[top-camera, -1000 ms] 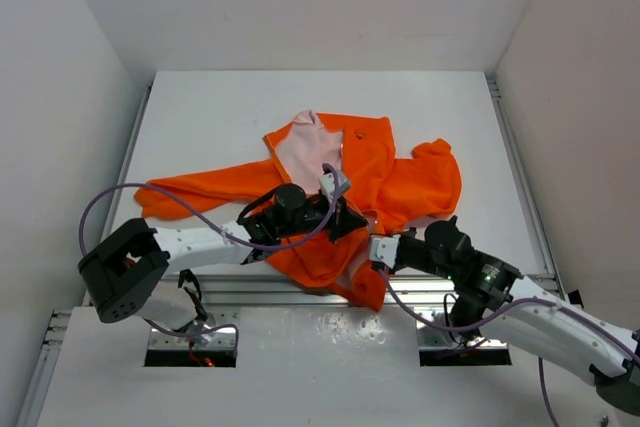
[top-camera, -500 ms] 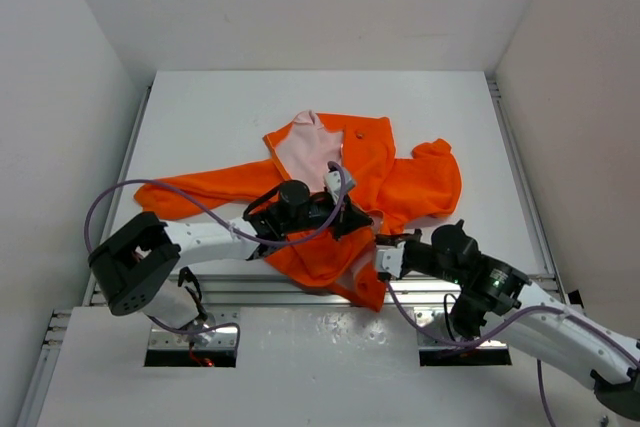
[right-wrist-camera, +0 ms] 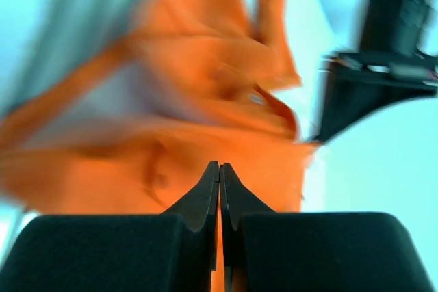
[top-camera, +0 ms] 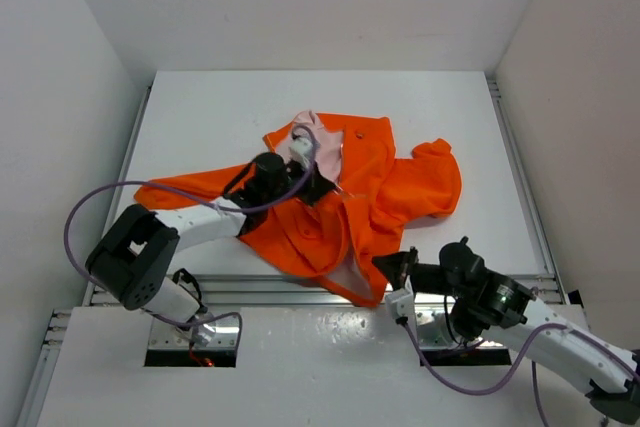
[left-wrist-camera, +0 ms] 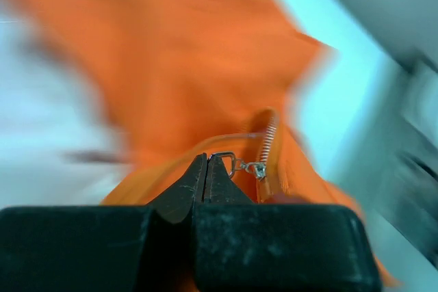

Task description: Zip up the jacket

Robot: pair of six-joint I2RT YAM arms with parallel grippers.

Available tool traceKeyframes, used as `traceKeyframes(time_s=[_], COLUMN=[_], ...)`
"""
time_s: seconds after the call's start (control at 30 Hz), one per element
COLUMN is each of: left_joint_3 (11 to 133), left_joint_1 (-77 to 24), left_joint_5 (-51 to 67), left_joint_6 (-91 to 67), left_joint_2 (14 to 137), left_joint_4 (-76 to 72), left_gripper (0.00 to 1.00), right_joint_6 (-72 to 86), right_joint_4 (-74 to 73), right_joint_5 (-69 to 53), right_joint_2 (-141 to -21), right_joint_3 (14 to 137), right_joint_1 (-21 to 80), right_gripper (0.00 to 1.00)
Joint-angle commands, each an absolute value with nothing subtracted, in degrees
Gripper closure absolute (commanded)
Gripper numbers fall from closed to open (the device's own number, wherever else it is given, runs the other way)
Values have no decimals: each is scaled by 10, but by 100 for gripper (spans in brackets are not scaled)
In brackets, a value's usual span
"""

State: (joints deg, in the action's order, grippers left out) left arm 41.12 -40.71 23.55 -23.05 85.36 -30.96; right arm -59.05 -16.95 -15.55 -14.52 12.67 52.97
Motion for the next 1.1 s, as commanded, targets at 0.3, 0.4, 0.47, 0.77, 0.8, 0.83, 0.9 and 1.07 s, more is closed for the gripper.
traceKeyframes(time_s=[0.3,0.4,0.47,0.77,0.8,0.83,0.9,1.07], left_joint_3=[439,433,427,417,417,417,423,434], left_joint_1=[-309,-316,-330,-379,-384,-384,-395,-407], left_joint_5=[82,89,95,64,64,64,59,47], left_joint_6=[-213,-213,-213,-213,-213,-213,-218,-223], left_joint_2=[850,844,831,805,797,792,792,787], left_joint_4=[-305,-310,-310,-310,-310,-310,-305,-300], left_gripper=[100,100,100,100,100,100,100,100], right_joint_6=[-371,-231,-117,308,342,360,372,435], right_joint_4=[-171,-176,-167,-140,-128,-132,-146,-119], right_joint_5=[-158,-95,-73,-208,-227,-237,-231,-179], right_joint_2=[-222,-300,-334,-512,-542,-568,-597,-633], right_joint_3=[174,256,307,460,483,492,507,504], right_joint_1=[548,548,545,406,378,378,384,410], right_gripper=[84,72,71,61,61,61,64,66])
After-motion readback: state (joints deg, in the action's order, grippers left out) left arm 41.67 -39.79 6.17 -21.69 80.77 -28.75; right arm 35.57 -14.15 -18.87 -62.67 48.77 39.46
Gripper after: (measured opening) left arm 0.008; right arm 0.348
